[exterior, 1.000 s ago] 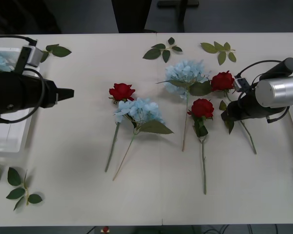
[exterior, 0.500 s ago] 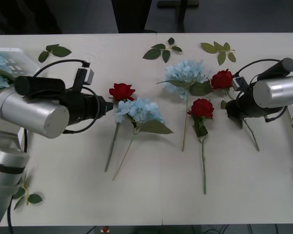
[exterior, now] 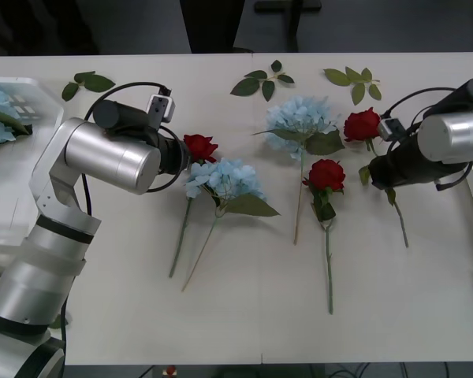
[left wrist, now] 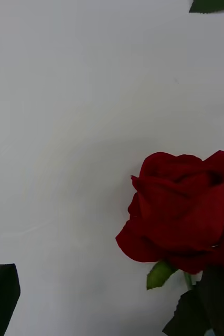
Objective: Place the red flowers into the right box and the blue flowers into the left box. If a person shows an open palm, hand one flower to the person first, then continue sorting.
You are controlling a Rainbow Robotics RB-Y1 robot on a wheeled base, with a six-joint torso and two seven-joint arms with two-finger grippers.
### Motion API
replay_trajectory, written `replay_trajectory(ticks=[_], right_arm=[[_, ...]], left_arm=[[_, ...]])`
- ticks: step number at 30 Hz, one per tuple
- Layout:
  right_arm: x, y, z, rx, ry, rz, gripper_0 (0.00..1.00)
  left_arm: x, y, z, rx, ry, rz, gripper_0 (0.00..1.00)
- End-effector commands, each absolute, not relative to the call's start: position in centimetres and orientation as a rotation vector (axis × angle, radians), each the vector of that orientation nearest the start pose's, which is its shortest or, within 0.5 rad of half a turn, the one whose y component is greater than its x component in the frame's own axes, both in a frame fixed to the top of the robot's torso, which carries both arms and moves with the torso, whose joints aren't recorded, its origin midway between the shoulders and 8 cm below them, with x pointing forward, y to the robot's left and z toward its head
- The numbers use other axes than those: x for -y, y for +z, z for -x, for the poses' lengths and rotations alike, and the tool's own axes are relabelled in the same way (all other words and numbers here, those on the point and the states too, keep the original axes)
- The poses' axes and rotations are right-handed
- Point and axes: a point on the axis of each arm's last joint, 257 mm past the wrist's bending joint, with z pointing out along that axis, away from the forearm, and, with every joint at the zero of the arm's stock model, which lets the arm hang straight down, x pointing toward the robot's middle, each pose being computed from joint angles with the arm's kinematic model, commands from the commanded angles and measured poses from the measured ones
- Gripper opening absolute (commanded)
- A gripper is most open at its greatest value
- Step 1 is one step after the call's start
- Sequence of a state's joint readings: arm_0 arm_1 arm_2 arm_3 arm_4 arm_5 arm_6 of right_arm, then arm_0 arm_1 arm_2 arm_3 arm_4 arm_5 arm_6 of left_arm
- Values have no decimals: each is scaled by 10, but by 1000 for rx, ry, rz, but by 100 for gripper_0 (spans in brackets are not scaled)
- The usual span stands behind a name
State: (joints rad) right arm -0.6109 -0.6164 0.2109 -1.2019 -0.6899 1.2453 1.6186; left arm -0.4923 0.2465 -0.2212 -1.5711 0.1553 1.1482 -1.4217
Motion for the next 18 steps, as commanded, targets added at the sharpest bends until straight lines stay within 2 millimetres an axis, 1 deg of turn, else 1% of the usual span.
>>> replay_trajectory(ticks=[1, 4, 5, 6, 8, 9, 11, 12, 14, 15, 18], right_arm=[[342, -234, -561, -2580, -1, 252, 0], [361, -202, -551, -2584, 11, 212, 0], [365, -197, -549, -2585, 13, 203, 0], [378, -181, -544, -2578, 20, 174, 0], [395, -166, -536, -2572, 34, 127, 0], [408, -154, -530, -2562, 39, 91, 0], [429, -141, -521, -2552, 48, 34, 0], [444, -134, -514, -2547, 49, 1, 0], [467, -123, -508, -2531, 10, -4, 0], [484, -119, -503, -2524, -39, -8, 0], [516, -114, -494, -2532, -172, -3, 0]], left_arm=[[-131, -236, -595, -2241, -19, -313, 100], [-120, -241, -602, -2237, -24, -328, 100], [-116, -241, -603, -2235, -28, -335, 100], [-108, -241, -602, -2235, -37, -350, 100], [-97, -241, -600, -2233, -51, -369, 100], [-92, -243, -597, -2235, -56, -382, 100], [-82, -245, -594, -2234, -80, -401, 100], [-77, -246, -592, -2232, -89, -413, 100], [-72, -250, -590, -2232, -86, -435, 100], [-70, -251, -588, -2232, -79, -450, 100], [-65, -261, -582, -2238, -80, -471, 100]])
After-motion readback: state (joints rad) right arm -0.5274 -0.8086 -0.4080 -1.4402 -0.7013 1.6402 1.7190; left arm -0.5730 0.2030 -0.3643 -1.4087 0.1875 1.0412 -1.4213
